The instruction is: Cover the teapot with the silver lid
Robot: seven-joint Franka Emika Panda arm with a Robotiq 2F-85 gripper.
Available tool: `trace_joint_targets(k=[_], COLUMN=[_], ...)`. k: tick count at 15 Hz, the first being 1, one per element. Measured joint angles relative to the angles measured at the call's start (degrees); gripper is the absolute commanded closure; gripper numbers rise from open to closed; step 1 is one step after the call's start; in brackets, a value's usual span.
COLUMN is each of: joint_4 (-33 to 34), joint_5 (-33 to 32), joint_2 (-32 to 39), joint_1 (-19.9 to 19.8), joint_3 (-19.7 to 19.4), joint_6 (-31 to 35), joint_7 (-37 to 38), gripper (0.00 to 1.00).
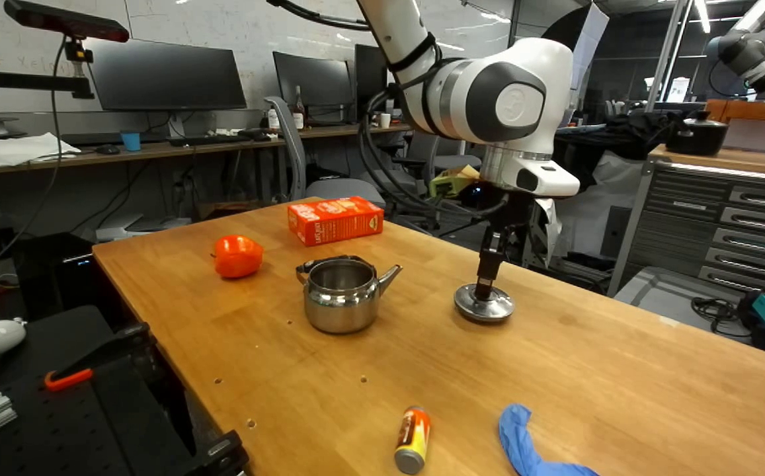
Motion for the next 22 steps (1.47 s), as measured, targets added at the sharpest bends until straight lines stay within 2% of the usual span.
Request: trace_joint_targets(k=[6, 14, 22], joint_4=[-3.05, -11.34, -23.5], joint_5=[0.0, -0.07, -2.97], joint_2=[-5.57, -14.38, -20.49], joint_1=[0.01, 0.51, 5.14], joint_3=[0.39, 2.19, 3.88], joint_6=[-0.05, -0.09, 3.48], joint_7=[-3.17, -8.97, -10.47], gripper=[0.9, 0.9, 0.9])
